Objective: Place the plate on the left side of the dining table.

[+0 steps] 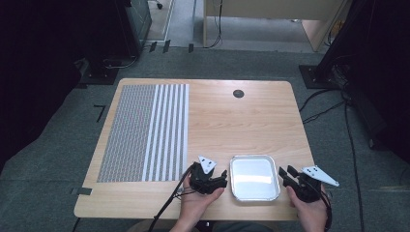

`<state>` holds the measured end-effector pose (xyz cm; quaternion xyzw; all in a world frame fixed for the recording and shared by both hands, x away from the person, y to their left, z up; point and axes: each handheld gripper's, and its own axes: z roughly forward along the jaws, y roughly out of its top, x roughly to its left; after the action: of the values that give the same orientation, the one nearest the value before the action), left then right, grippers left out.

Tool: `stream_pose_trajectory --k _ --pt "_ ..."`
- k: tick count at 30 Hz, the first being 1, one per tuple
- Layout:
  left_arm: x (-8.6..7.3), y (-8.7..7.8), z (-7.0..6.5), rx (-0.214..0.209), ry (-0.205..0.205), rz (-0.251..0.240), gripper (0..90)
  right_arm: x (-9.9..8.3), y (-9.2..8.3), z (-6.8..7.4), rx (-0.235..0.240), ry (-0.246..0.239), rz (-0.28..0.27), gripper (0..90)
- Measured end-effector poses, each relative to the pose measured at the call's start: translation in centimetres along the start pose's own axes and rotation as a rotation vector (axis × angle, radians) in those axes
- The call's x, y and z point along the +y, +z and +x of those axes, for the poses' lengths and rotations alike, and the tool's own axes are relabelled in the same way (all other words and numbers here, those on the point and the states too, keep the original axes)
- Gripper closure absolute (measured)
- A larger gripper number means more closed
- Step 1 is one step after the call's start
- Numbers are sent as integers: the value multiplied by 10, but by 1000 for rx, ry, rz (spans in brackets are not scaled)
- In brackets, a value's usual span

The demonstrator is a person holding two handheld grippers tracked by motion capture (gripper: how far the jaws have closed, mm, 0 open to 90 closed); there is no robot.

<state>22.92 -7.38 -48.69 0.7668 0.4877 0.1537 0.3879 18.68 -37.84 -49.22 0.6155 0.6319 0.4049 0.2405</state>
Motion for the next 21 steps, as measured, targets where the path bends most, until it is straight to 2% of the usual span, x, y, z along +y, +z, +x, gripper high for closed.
stream_pose_trajectory --k 2,5,8,15,18,21 --pt "0 2 -5 -8 -1 -4 349 -1 1 -1 40 37 7 658" --pt "0 5 -11 -33 -1 -11 425 -1 1 0 47 36 10 702" --pt "-1 7 -18 -46 8 -11 478 1 0 0 78 74 26 743" --pt "-2 16 -24 -93 -15 14 601 0 4 -2 84 104 69 820" --pt "-3 18 -27 -95 -3 20 637 -1 7 -1 89 118 88 858" --pt "-3 19 -29 -97 5 26 666 0 8 0 85 130 84 871"
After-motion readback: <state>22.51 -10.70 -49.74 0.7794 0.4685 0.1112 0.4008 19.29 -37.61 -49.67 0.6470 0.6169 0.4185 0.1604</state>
